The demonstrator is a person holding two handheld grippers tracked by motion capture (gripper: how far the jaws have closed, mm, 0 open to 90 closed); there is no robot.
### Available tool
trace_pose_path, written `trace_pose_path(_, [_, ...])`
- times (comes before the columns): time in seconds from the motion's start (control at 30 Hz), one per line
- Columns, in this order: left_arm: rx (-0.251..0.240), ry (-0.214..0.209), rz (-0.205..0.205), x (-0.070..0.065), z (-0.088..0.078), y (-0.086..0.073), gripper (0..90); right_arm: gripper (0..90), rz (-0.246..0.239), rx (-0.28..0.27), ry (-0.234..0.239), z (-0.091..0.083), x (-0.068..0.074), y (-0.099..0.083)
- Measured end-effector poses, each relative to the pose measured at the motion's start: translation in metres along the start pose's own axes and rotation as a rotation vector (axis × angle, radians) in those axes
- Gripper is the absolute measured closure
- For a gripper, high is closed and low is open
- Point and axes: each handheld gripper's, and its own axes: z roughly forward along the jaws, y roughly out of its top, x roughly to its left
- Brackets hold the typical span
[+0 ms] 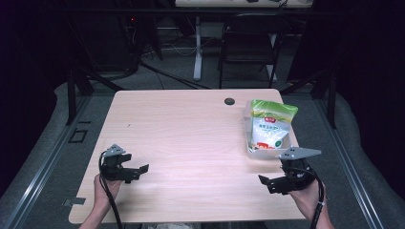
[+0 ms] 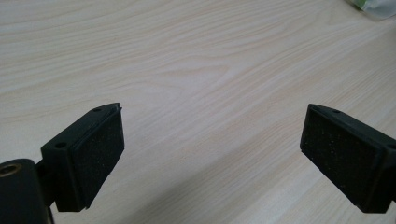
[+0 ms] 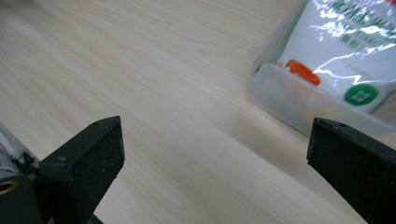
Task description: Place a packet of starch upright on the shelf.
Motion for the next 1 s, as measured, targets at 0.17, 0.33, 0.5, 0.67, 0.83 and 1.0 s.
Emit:
trace_pose_path(0.17, [-0.001, 0.003, 0.001, 0.000, 0.000, 0.000, 6.2, 3.3, 0.002, 0.052, 0.024, 0.015, 0.006, -0.018])
trace_pose_path(0.33, [-0.003, 0.003, -0.001, 0.000, 0.001, 0.000, 6.3, 1.8, 0.023, 0.092, 0.039, 0.033, 0.005, -0.040])
trace_pose_path(0.5, [-0.003, 0.000, 0.005, 0.000, 0.002, 0.000, 6.2, 0.0, 0.036, 0.133, 0.024, 0.046, -0.001, -0.056])
trace_pose_path(0.67, [-0.007, 0.000, 0.002, -0.001, 0.001, 0.001, 6.3, 0.0, 0.086, 0.109, 0.029, 0.051, -0.011, -0.066])
trace_pose_path(0.83, [-0.005, -0.001, 0.006, -0.001, 0.000, 0.001, 6.3, 0.1, 0.121, 0.118, 0.025, 0.056, -0.019, -0.072])
trace_pose_path(1.0, [-0.006, 0.001, 0.003, -0.001, 0.001, 0.001, 6.3, 0.0, 0.156, 0.126, 0.051, 0.059, -0.025, -0.076])
